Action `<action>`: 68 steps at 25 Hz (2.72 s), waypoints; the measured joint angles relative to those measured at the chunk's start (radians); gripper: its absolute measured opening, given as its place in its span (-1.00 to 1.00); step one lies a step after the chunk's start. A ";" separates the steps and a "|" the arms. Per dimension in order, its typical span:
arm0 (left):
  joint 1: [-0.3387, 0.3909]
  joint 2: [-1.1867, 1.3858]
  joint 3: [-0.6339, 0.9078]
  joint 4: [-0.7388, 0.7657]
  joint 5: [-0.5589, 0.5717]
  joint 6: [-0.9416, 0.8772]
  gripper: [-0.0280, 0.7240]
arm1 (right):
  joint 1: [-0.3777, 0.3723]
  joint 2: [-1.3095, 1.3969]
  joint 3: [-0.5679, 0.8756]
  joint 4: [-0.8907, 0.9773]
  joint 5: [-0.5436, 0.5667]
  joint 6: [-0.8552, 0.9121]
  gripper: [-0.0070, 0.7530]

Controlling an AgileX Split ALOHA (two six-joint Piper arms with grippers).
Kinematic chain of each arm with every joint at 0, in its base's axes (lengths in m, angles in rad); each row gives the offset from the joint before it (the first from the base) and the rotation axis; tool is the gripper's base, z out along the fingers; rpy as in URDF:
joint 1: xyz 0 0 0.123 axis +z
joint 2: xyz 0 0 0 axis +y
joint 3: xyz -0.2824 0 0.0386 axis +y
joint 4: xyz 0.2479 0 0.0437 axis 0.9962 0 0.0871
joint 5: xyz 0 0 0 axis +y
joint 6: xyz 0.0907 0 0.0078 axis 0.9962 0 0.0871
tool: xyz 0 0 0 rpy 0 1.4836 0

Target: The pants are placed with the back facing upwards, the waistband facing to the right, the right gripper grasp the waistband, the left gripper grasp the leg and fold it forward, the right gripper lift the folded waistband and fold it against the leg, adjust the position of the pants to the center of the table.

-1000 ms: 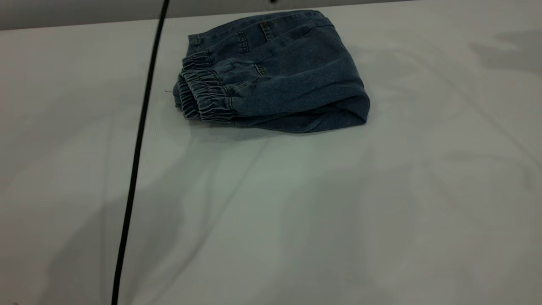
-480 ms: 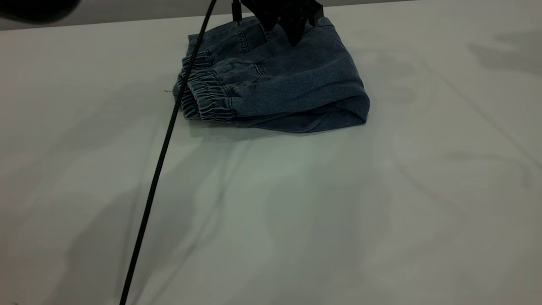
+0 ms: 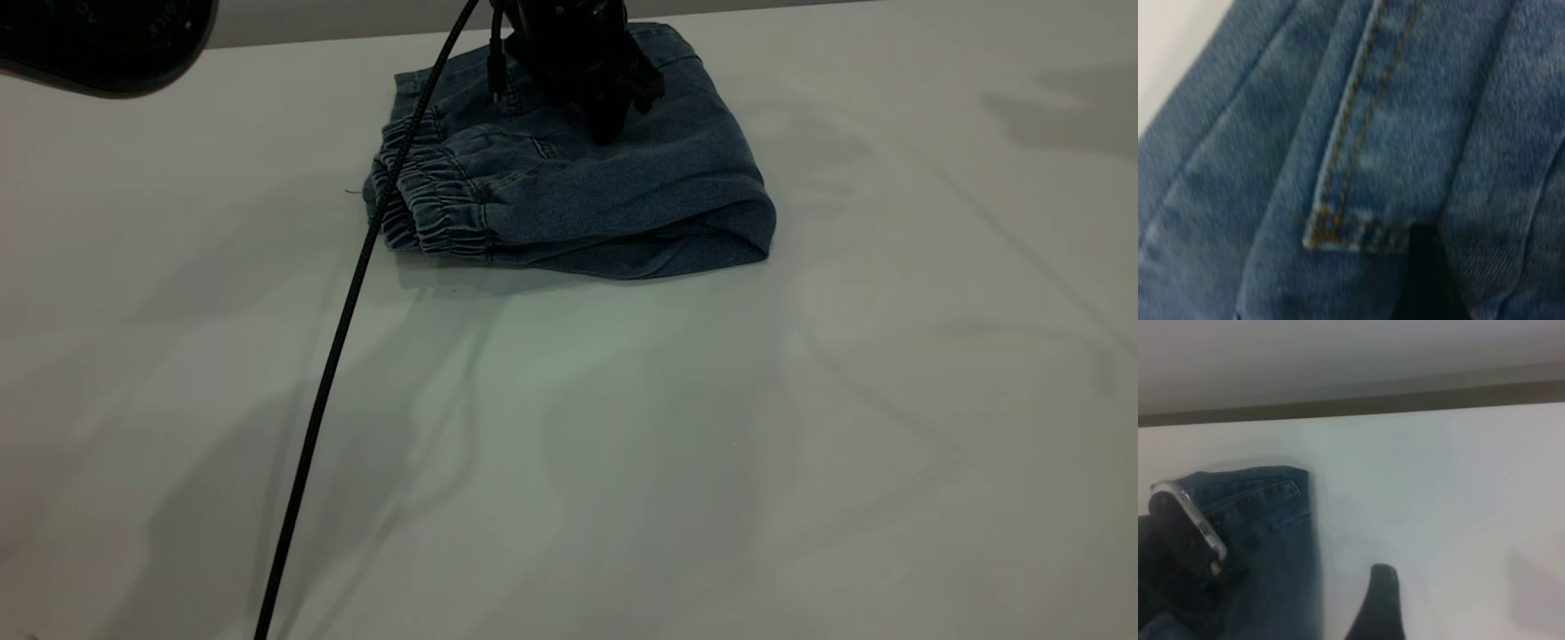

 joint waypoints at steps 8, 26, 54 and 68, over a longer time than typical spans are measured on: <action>0.000 0.000 -0.001 -0.037 0.148 0.000 0.25 | 0.000 0.000 0.000 -0.001 -0.010 0.000 0.52; -0.002 0.005 -0.262 -0.031 0.182 0.015 0.25 | 0.000 -0.001 0.000 -0.003 -0.017 0.000 0.52; -0.002 -0.945 0.118 0.079 0.178 -0.015 0.25 | 0.000 -0.608 0.000 0.071 0.174 0.012 0.52; -0.002 -1.705 0.733 0.043 0.177 -0.112 0.25 | 0.000 -1.087 0.180 0.186 0.203 0.056 0.52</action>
